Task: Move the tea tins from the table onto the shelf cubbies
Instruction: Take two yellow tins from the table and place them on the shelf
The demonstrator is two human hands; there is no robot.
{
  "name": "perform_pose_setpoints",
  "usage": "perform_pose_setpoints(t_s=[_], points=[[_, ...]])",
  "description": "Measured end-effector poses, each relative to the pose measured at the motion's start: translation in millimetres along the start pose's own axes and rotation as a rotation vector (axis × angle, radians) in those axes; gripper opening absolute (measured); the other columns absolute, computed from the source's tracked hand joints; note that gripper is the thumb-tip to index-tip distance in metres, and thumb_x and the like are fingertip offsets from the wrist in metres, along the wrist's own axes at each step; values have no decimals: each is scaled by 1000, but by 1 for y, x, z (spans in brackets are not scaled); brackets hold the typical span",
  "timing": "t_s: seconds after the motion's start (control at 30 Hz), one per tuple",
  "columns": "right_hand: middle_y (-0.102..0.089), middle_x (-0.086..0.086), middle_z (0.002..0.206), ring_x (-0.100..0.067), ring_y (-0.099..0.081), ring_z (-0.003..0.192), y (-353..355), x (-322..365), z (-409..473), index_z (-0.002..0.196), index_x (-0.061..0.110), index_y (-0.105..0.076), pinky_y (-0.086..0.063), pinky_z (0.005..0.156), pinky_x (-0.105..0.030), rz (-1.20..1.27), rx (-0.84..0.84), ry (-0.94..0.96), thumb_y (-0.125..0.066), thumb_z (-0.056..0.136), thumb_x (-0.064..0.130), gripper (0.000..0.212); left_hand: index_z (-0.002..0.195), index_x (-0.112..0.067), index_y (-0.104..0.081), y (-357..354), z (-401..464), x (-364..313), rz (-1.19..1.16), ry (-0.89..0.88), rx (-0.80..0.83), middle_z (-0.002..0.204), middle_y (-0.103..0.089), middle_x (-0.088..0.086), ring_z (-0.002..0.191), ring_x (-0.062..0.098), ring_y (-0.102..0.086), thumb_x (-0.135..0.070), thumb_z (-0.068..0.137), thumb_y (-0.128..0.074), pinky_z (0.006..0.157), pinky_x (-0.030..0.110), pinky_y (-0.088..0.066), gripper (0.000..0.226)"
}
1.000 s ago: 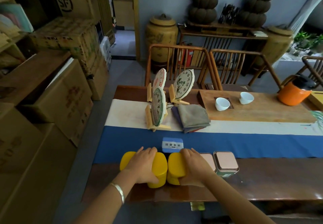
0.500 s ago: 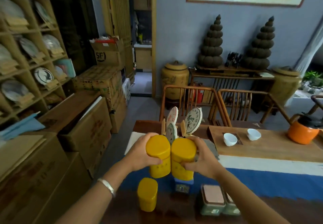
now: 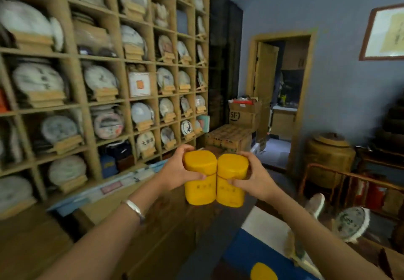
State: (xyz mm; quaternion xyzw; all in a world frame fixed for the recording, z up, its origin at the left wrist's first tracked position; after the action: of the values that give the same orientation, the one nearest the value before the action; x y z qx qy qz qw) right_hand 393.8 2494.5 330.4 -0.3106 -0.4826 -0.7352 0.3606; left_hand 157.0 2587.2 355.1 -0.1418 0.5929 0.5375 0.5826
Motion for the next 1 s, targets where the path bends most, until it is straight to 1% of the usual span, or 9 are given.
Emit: perform_pose_setpoints(t_s=[0.1, 0.2, 0.33, 0.43, 0.57, 0.67, 0.8, 0.87, 1.0], points=[[-48, 9, 126, -16, -53, 113, -61, 42, 24, 131, 42, -34, -51, 91, -42, 131, 72, 51, -85, 56, 48, 90, 126, -34, -35, 69, -47, 9, -95, 63, -127, 122, -46, -10, 107, 15, -54, -50, 41, -87, 81, 36, -52, 101], [-52, 6, 126, -19, -55, 113, -131, 90, 43, 130, 37, -38, -51, 92, -47, 254, 173, 89, -88, 64, 36, 83, 123, -34, -36, 136, -104, 20, -104, 120, -287, 122, -48, -4, 103, 13, -56, -39, 49, -90, 75, 30, -51, 92], [-53, -1, 126, -22, -55, 113, -230, 170, 57, 124, 35, -42, -50, 93, -45, 327, 337, 187, -85, 69, 27, 70, 125, -27, -37, 226, -188, 28, -95, 168, -498, 120, -51, -2, 102, 17, -58, -31, 52, -87, 73, 29, -52, 88], [-55, 5, 122, -18, -57, 111, -304, 231, 57, 116, 41, -46, -51, 90, -40, 399, 465, 259, -85, 70, 28, 62, 122, -30, -38, 291, -250, 31, -59, 204, -618, 115, -54, -2, 95, 12, -59, -33, 52, -82, 63, 18, -50, 83], [-55, 5, 121, -16, -59, 107, -399, 302, 56, 112, 46, -47, -53, 84, -38, 459, 567, 324, -84, 71, 29, 58, 123, -31, -40, 371, -320, 39, -12, 269, -785, 110, -54, 2, 95, 17, -59, -38, 47, -80, 72, 29, -52, 86], [-56, 12, 114, -5, -61, 99, -461, 350, 58, 109, 49, -47, -53, 68, -20, 496, 602, 357, -85, 66, 37, 59, 124, -30, -38, 428, -360, 47, 16, 303, -845, 114, -52, 5, 96, 19, -58, -31, 54, -78, 72, 29, -52, 80], [-60, 4, 115, -12, -63, 100, -529, 401, 66, 108, 54, -49, -57, 78, -35, 560, 646, 373, -83, 52, 52, 66, 126, -32, -37, 495, -395, 59, 70, 325, -880, 109, -52, 2, 90, 16, -58, -26, 63, -81, 58, 21, -49, 77], [-58, 5, 115, -12, -61, 101, -555, 423, 72, 107, 56, -49, -56, 73, -32, 584, 667, 378, -83, 57, 49, 61, 127, -31, -37, 524, -406, 67, 87, 323, -906, 108, -52, 0, 90, 14, -57, -19, 73, -79, 57, 17, -48, 70], [-56, 4, 117, -6, -57, 98, -603, 452, 92, 124, 35, -47, -49, 65, -20, 600, 674, 380, -80, 73, 30, 60, 128, -31, -36, 573, -415, 86, 90, 333, -942, 107, -51, -1, 92, 18, -58, -21, 71, -80, 63, 23, -49, 73]])
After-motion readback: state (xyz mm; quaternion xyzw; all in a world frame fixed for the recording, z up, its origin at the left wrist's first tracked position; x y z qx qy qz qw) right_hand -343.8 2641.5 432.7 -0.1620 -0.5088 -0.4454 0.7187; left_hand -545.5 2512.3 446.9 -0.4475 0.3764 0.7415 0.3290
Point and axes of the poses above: each hand's wrist, its own z-axis towards the middle knuckle, its own y-axis out of the back of the hand, x = y × z, the point moved 3 cm from there along z, towards the middle knuckle
